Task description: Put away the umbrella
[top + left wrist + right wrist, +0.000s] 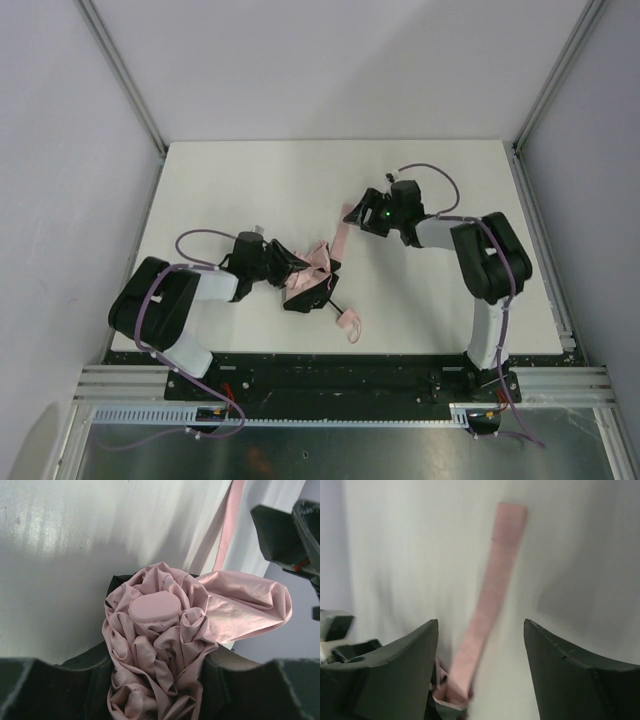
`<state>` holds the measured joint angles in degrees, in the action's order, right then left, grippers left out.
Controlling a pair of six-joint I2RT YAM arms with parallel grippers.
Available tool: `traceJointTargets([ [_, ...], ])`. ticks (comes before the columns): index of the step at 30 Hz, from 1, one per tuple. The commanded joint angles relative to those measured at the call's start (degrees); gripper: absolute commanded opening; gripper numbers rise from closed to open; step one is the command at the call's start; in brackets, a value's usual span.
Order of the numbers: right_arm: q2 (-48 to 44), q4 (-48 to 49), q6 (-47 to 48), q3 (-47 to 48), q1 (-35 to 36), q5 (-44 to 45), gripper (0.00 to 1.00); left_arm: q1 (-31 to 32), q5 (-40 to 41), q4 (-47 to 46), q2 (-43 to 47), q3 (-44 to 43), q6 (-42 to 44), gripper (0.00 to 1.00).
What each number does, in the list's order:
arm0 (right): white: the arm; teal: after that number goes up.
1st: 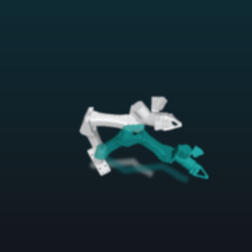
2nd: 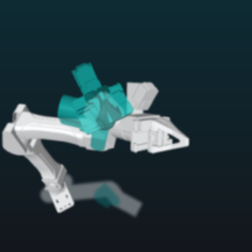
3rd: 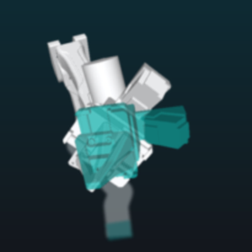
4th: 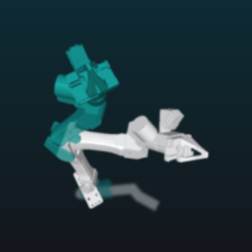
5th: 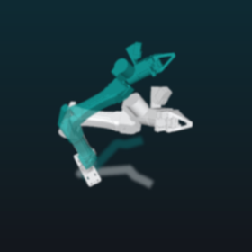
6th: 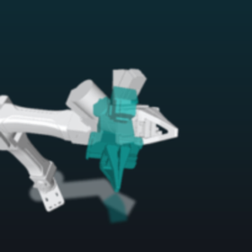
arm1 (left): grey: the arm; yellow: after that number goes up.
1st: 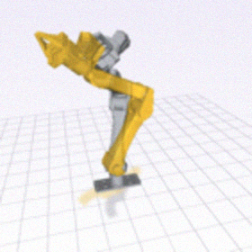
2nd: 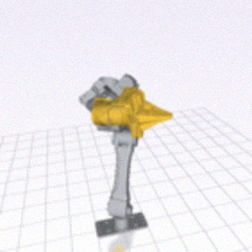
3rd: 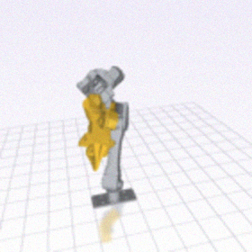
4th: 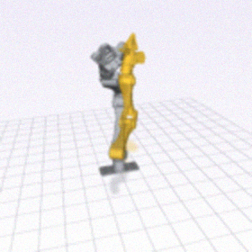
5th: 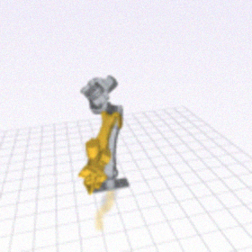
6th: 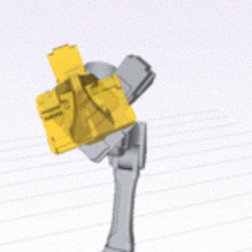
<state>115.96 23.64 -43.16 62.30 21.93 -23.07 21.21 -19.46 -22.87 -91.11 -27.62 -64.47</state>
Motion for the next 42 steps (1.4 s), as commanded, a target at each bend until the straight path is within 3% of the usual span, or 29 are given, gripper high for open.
traceJointTargets([
  [1,-9.98,-26.45,15.83,1.48,-0.47,10.82,0.76,0.08,7.66,12.93,-2.56,2.10,4.79,0.00],
  [3,-14.30,-30.56,20.15,1.52,2.33,14.41,0.77,0.06,7.72,13.05,-2.18,2.30,4.88,0.00],
  [6,-20.50,-31.36,30.66,0.42,12.49,23.51,0.78,0.08,7.53,13.33,-1.96,2.38,4.51,0.00],
  [10,-24.74,-25.60,41.26,-3.14,29.07,35.02,0.79,0.06,6.23,13.45,-2.90,1.81,4.28,0.00],
  [15,-20.93,-15.28,49.20,-5.14,40.99,39.19,0.87,0.10,5.29,13.47,-3.25,1.77,3.88,0.00],
  [19,-14.33,-10.70,52.91,-4.17,44.06,41.92,0.95,0.06,4.61,13.47,-3.20,1.86,3.68,0.00],
  [29,-2.55,-15.83,57.19,0.06,42.98,52.33,0.98,0.08,3.05,13.47,-2.82,1.51,5.01,0.00],
  [35,0.10,-20.59,53.90,0.97,39.15,47.34,0.80,0.10,1.66,13.48,-2.16,0.99,5.92,0.00],
  [42,4.01,-29.19,44.40,1.55,35.35,38.12,0.40,0.08,-1.41,13.47,-3.24,-1.75,8.18,0.00],
])
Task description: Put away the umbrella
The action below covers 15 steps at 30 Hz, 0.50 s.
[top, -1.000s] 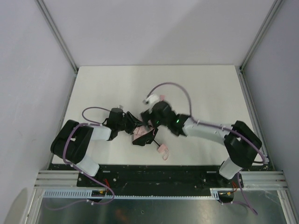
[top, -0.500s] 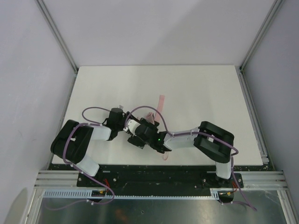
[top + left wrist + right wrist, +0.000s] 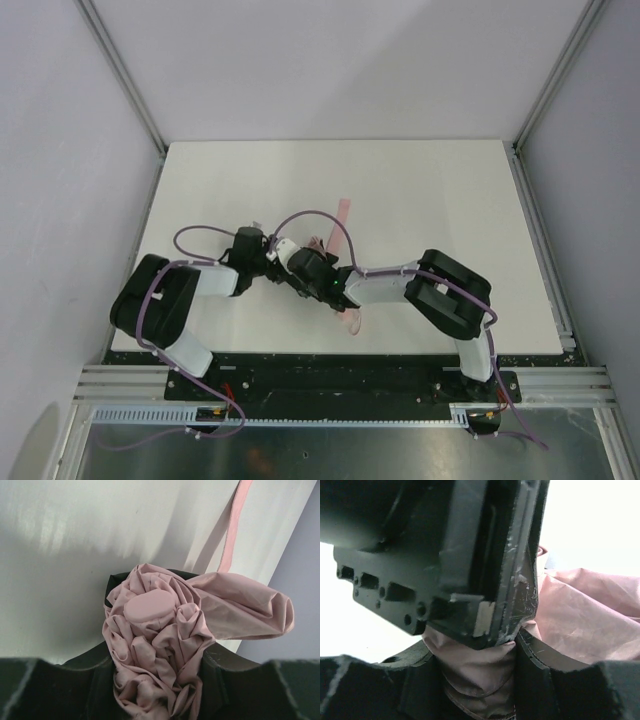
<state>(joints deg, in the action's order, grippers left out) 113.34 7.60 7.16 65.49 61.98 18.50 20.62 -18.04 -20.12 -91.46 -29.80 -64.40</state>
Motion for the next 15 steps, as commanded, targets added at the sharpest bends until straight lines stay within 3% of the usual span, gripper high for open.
traceJointTargets([
  [1,7.47,-13.27,-6.40,-1.67,-4.59,-4.21,0.35,0.66,-3.29,10.72,-3.31,0.00,8.48,0.00],
  [6,9.98,-13.60,-10.03,-1.68,-3.63,-6.78,0.06,0.70,-4.00,10.73,-3.15,-0.77,9.50,0.00],
  [9,10.53,-13.76,-11.86,-1.65,-2.91,-8.62,0.01,0.67,-3.71,10.51,-1.59,-1.38,10.86,0.04],
  [15,11.75,-11.51,-15.48,-2.06,-3.47,-16.29,0.00,-0.81,-4.92,8.44,1.73,-2.35,11.68,0.57],
])
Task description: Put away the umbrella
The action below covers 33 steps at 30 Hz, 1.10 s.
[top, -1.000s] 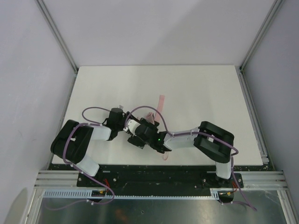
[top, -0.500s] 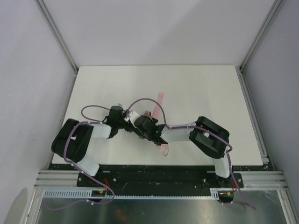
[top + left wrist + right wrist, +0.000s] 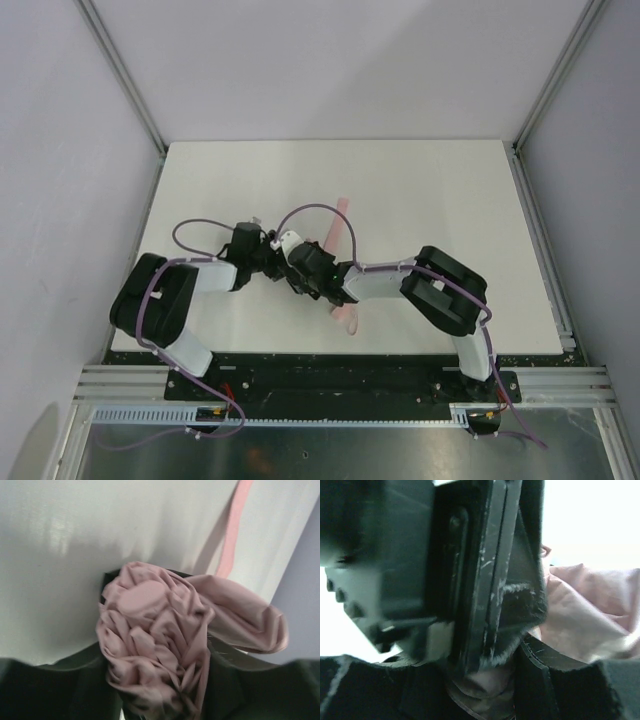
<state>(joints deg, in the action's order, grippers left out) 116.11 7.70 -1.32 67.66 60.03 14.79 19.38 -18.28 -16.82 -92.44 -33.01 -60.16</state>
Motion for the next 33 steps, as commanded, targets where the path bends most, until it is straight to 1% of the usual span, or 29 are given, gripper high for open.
traceJointTargets([
  [1,9.01,-10.98,-7.50,-4.61,-1.95,-15.09,0.00,0.02,-4.80,4.78,3.42,0.86,7.48,0.63],
  [4,8.71,-7.32,-9.17,-6.66,-3.77,-21.68,0.00,-1.02,-5.50,3.61,4.97,0.58,7.88,0.89],
  [5,8.65,-6.06,-9.64,-7.23,-4.35,-23.42,0.00,-1.50,-5.69,3.32,5.47,0.58,7.96,0.94],
  [7,8.94,-4.64,-10.38,-7.97,-5.31,-26.70,0.00,-2.76,-6.34,2.79,6.54,1.07,7.78,0.98],
  [15,9.61,-2.36,-12.11,-8.31,-9.52,-35.71,0.00,-9.85,-10.47,-0.23,13.57,4.75,8.22,0.99],
  [18,9.74,-0.94,-12.86,-8.29,-10.70,-38.29,0.00,-11.12,-12.57,-1.51,14.65,5.25,7.58,1.00],
  [21,9.91,-0.86,-13.26,-7.68,-11.51,-40.31,0.00,-11.79,-12.98,-2.24,16.58,6.48,6.93,0.99],
  [23,10.20,-1.60,-13.92,-7.00,-11.95,-41.89,0.00,-12.23,-12.12,-2.29,19.54,8.25,6.75,0.99],
  [25,10.69,-2.44,-14.84,-5.98,-12.17,-43.45,0.00,-12.34,-9.47,-1.30,24.19,11.09,5.61,1.00],
  [30,13.12,-0.78,-19.49,-3.74,-12.54,-48.83,0.00,-12.31,-0.91,1.31,40.78,21.09,-0.63,0.99],
  [31,13.68,0.15,-20.77,-3.44,-12.64,-50.00,0.00,-12.28,-0.01,1.82,42.66,22.22,-2.01,0.99],
  [33,14.64,2.08,-23.16,-3.05,-13.05,-52.29,0.00,-12.29,-0.02,2.19,42.36,23.11,-5.04,0.99],
])
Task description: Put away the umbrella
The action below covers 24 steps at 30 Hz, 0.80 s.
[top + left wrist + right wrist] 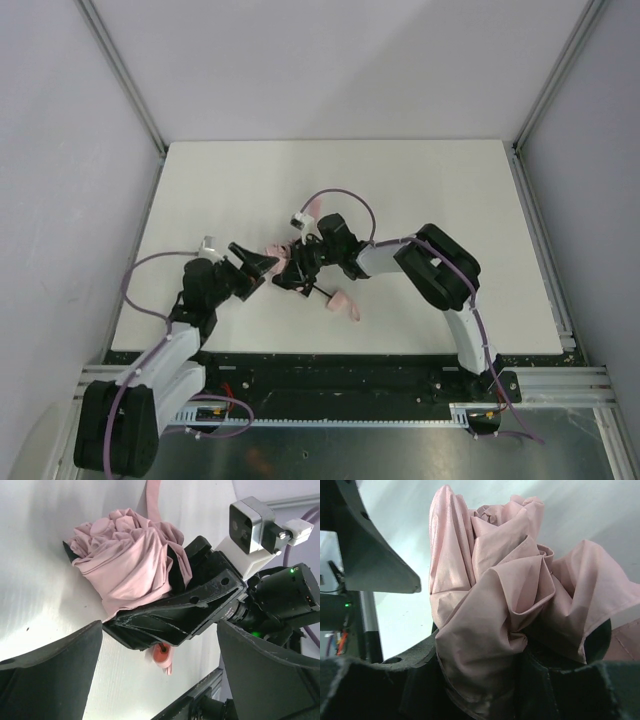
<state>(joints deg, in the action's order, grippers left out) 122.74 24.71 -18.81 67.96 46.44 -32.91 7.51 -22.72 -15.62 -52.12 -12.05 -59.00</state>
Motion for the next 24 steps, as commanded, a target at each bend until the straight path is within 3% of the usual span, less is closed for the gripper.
traceJointTargets([
  [1,8.64,-14.45,-6.49,-2.96,0.30,-5.62,0.00,-0.45,4.03,0.96,0.66,1.96,-7.66,0.99],
  [9,11.81,-11.28,-11.69,-1.72,-2.53,-13.84,0.00,-0.36,-1.75,-3.50,-15.28,-5.57,-8.25,0.99],
  [15,12.23,-9.78,-13.24,-1.08,-4.11,-16.79,0.00,0.99,4.15,-6.75,-17.45,-3.45,-11.02,0.99],
  [24,13.10,-10.24,-13.62,0.29,-5.05,-18.20,0.00,5.18,6.28,-7.18,-27.12,-6.45,-15.78,0.99],
])
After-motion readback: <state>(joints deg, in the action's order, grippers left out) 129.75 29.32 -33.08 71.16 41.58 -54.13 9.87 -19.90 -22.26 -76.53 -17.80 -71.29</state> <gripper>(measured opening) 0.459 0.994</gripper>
